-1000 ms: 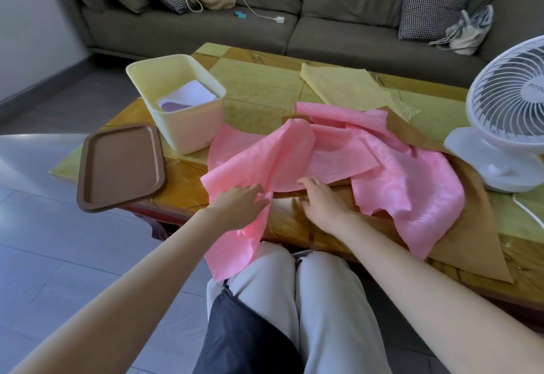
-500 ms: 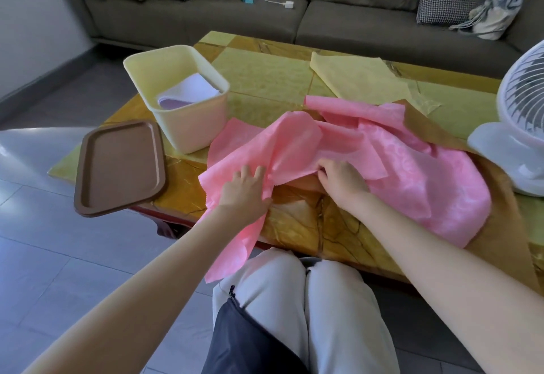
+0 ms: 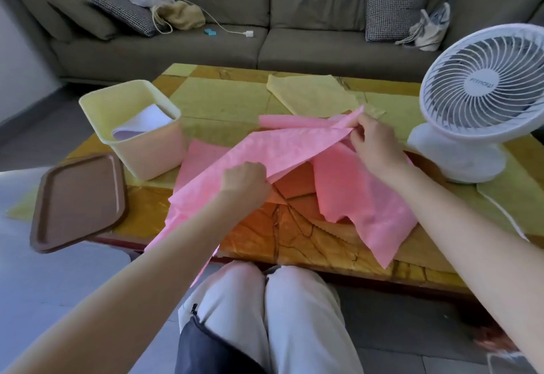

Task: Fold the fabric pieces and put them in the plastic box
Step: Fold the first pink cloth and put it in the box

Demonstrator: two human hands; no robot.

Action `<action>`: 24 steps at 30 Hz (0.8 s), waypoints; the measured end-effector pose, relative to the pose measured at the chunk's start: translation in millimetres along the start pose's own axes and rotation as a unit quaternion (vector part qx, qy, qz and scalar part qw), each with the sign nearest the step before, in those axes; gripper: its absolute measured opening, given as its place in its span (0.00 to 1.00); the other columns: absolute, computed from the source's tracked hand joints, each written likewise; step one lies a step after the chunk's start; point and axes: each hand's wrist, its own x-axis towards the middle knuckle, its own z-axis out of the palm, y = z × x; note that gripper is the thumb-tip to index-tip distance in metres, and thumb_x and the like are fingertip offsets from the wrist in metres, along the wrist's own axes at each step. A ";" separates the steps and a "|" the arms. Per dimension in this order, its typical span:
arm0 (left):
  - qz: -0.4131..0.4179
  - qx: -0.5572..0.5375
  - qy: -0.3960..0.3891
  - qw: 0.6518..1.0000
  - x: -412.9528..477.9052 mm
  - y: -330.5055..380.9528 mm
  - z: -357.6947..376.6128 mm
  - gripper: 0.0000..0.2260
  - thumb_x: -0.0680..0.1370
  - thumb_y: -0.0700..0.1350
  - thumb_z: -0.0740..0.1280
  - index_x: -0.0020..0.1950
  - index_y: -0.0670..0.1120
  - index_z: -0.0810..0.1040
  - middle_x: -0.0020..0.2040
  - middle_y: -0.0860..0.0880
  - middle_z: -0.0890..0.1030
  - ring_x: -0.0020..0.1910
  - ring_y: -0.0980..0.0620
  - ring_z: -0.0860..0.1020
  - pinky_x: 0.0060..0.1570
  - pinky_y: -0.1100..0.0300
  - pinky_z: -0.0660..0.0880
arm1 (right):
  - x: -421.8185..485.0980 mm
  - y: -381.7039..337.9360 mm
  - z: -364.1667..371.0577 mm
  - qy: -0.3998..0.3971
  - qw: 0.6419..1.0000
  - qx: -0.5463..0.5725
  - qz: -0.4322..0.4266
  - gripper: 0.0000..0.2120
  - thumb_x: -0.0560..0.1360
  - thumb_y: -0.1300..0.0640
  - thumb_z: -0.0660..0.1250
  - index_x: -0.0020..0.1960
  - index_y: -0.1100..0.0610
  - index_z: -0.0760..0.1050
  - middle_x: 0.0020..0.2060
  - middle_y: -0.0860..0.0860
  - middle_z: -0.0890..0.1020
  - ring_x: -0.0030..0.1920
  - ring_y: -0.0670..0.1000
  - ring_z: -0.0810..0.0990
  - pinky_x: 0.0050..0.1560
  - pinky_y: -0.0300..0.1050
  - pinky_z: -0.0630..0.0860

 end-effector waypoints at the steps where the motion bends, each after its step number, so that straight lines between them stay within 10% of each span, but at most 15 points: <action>1: 0.011 -0.012 -0.015 1.000 -0.4 9.6 -3.0 0.10 0.78 0.45 0.57 0.54 0.44 0.75 0.53 0.45 0.78 0.52 0.43 0.77 0.44 0.57 0.68 | -0.8 10.8 -7.0 -0.014 0.999 -0.022 0.037 0.10 0.77 0.65 0.60 0.57 0.62 0.74 0.55 0.59 0.79 0.55 0.58 0.77 0.52 0.49 0.73; 6: 0.093 -0.179 -0.023 0.979 -4.9 74.4 -12.3 0.11 0.79 0.45 0.56 0.41 0.41 0.72 0.43 0.43 0.76 0.45 0.42 0.75 0.41 0.57 0.69 | -45.5 21.5 -25.8 -0.149 0.988 -0.037 -0.025 0.29 0.74 0.63 0.68 0.72 0.54 0.63 0.70 0.51 0.68 0.71 0.52 0.65 0.70 0.46 0.62; 11: 0.161 -0.277 -0.034 0.947 -12.9 139.6 -7.8 0.11 0.79 0.45 0.60 0.53 0.43 0.79 0.50 0.44 0.80 0.49 0.44 0.77 0.41 0.59 0.70 | -86.1 38.6 -36.3 -0.067 0.995 -0.002 -0.073 0.15 0.76 0.64 0.64 0.59 0.51 0.76 0.52 0.49 0.81 0.54 0.50 0.77 0.56 0.45 0.73; 15: 0.177 -0.333 -0.073 0.923 -25.1 164.3 11.9 0.07 0.76 0.44 0.65 0.51 0.46 0.80 0.48 0.47 0.80 0.41 0.52 0.74 0.31 0.66 0.67 | -106.6 83.1 -57.6 -0.048 0.994 -0.094 -0.002 0.10 0.74 0.68 0.64 0.47 0.55 0.80 0.55 0.53 0.81 0.58 0.56 0.75 0.56 0.49 0.71; 24: 0.179 -0.255 -0.077 0.947 -59.7 119.4 63.4 0.05 0.77 0.43 0.61 0.49 0.46 0.76 0.40 0.52 0.74 0.36 0.53 0.73 0.38 0.62 0.68 | -158.5 83.1 -46.9 -0.113 0.989 -0.068 0.070 0.18 0.76 0.69 0.57 0.58 0.55 0.77 0.59 0.49 0.78 0.60 0.51 0.74 0.54 0.41 0.70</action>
